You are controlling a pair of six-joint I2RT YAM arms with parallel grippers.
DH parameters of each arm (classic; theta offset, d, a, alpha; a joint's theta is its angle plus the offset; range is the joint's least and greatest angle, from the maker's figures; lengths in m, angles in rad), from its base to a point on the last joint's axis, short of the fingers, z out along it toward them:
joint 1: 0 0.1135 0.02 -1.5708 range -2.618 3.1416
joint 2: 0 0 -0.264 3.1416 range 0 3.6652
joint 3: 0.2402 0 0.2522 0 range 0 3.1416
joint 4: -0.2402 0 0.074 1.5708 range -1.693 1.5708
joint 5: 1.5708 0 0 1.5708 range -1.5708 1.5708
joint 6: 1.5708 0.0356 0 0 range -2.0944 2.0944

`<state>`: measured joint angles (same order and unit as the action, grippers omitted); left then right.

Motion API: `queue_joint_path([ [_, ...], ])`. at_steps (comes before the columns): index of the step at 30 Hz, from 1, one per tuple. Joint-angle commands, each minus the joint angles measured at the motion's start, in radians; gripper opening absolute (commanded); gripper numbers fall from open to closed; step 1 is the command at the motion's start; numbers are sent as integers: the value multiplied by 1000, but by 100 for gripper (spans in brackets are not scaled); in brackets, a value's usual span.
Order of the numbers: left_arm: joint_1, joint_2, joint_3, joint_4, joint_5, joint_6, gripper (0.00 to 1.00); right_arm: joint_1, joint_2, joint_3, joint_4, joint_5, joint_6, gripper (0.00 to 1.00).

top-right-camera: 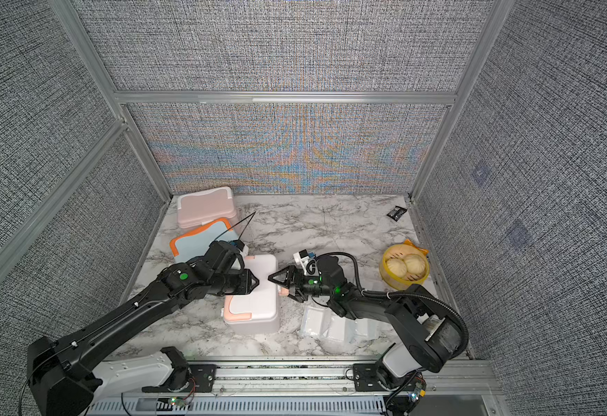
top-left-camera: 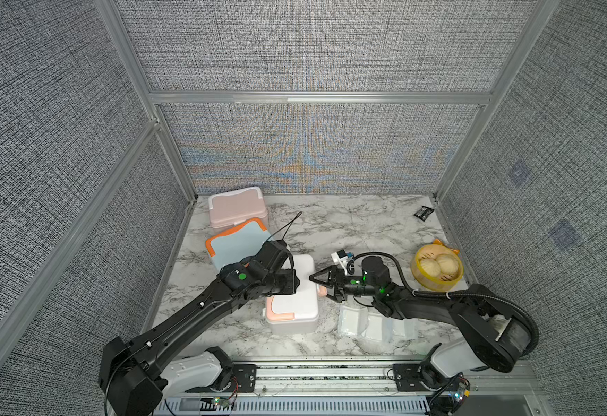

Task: Open first aid kits and take out gauze
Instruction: Fasten the fastener of the first aid kit.

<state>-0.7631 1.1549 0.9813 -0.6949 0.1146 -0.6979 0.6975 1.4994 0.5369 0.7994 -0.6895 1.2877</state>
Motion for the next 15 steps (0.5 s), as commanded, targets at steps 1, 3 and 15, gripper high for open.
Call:
queue_joint_path([
  [1, 1, 2, -5, -35, -17, -2, 30, 1, -18, 0, 32, -22, 5, 99],
  [3, 1, 2, -4, -34, -18, -2, 30, 1, -28, -2, 24, -24, 3, 99],
  [15, 1, 0, -6, -35, -20, -3, 30, -4, -85, -13, -28, -17, -13, 99],
])
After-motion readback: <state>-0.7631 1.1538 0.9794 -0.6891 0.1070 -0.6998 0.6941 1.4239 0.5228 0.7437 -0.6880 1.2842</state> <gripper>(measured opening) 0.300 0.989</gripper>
